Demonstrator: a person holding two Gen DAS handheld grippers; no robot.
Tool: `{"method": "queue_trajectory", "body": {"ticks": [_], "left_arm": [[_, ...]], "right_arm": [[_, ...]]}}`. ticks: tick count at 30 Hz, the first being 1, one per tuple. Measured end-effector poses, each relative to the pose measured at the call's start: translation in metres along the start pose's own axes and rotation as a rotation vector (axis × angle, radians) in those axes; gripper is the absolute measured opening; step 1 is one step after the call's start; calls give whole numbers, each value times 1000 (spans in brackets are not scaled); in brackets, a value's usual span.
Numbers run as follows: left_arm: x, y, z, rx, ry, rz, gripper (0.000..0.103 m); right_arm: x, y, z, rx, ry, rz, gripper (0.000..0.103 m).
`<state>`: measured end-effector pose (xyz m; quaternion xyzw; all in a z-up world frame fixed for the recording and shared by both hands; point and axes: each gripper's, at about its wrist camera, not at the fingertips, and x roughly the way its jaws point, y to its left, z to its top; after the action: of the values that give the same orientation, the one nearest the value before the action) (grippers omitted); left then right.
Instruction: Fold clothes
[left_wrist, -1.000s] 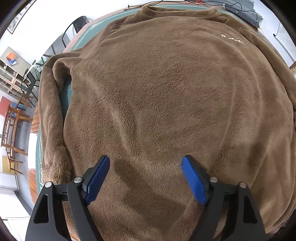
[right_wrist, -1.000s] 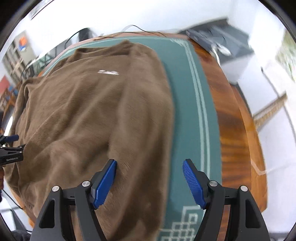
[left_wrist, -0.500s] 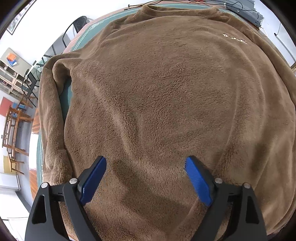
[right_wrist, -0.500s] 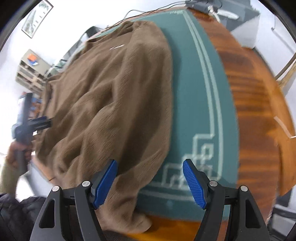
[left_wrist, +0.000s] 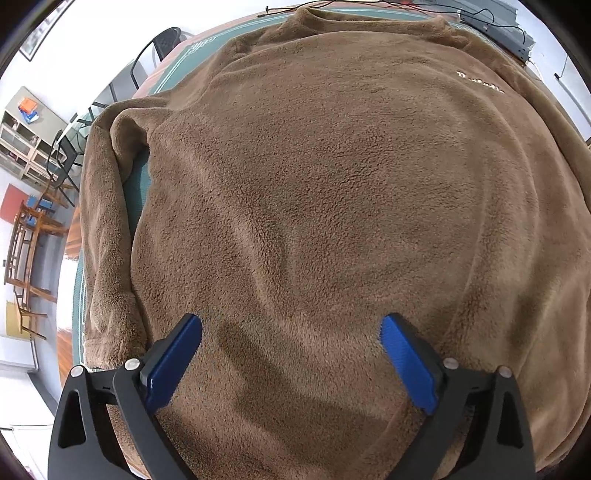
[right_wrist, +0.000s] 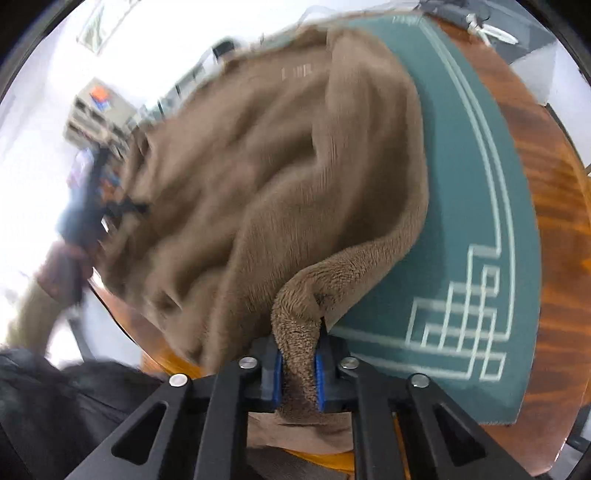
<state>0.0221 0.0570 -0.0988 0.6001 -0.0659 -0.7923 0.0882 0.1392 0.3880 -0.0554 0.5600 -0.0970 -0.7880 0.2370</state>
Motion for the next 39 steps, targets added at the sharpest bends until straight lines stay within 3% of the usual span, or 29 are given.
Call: {"method": "queue_trajectory", "body": {"ticks": [3,6,10,14,17,18,19,21,22,29,33,39], "left_arm": [[-1,1,0,1,3,-3,99],[0,8,2,2,7,-9,99],[2,16,5,4,12,-17,99],[3,24,7,5,17,-25,99],[2,30,8,11,20,-23,99],[1,33,8,15,21,-20,99],[0,35,8,18,21,-17,99],[-2,39,8,24,23,-12,99],[-3,41,8,28,23,-9,99],[-10,76,2,-8,26,-7,99],[-13,94,-8,-35,38,-9,99],[-9,112,-35,-66,74,7,99]], "right_arm": [[-49,-13,24,39,-165,-38,12],[-99,-28,42,65,-324,-146,12],[-143,-42,58,88,-468,-317,12],[-146,-51,65,124,-484,-472,12],[-124,-52,67,109,-403,-490,17],[-116,-54,67,94,-363,-495,28],[-113,-56,66,82,-339,-509,50],[-101,-49,63,60,-322,-538,82],[-94,-45,62,47,-312,-536,83],[-44,1,65,-79,-186,-283,83],[-4,20,52,-59,8,28,83],[37,31,28,-21,197,154,83]]}}
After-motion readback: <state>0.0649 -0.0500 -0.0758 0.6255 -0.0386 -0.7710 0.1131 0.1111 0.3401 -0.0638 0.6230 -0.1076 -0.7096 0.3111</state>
